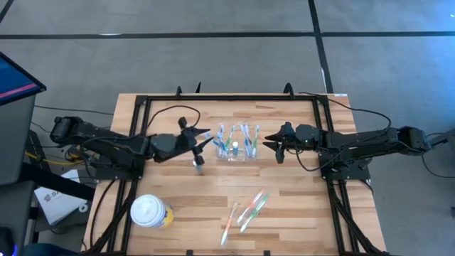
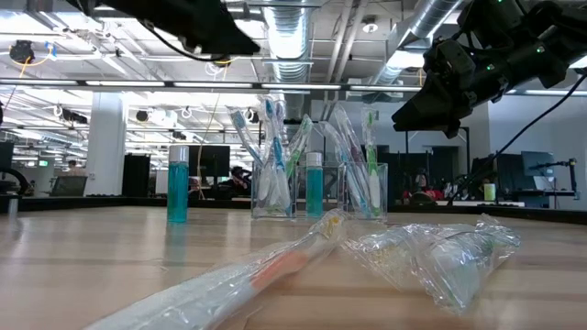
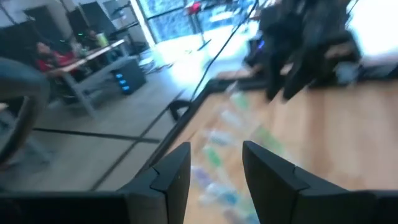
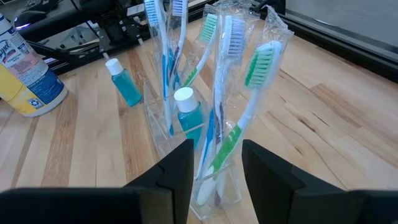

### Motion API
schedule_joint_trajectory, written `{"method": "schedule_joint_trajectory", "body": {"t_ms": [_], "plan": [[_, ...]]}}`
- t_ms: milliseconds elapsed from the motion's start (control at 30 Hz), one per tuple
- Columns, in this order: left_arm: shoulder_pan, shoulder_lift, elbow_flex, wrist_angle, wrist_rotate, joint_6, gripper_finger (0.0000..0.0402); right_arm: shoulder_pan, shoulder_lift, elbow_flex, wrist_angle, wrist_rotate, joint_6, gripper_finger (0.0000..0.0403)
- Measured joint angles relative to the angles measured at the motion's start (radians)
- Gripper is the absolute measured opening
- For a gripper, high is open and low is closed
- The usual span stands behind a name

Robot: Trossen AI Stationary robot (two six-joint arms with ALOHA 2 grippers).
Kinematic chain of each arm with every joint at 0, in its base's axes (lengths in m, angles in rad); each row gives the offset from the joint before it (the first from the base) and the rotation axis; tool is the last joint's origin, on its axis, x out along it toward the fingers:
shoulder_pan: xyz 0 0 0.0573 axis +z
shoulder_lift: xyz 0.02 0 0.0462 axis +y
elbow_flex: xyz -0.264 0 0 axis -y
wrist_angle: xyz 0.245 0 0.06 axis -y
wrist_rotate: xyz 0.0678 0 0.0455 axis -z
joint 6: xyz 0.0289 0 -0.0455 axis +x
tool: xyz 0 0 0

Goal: Pick & Place toothbrushing station
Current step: Put the orange toothbrush into the transparent organizer

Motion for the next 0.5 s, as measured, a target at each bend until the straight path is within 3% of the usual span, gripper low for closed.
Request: {"method": "schedule_joint_trajectory", "body": {"t_ms": [500], "plan": [[-0.034,-0.093,0.000,0.012,0.007,-0.222,0.0138,0.000,0.000,0.000,0.000,0.000,0.000,0.0127]]}}
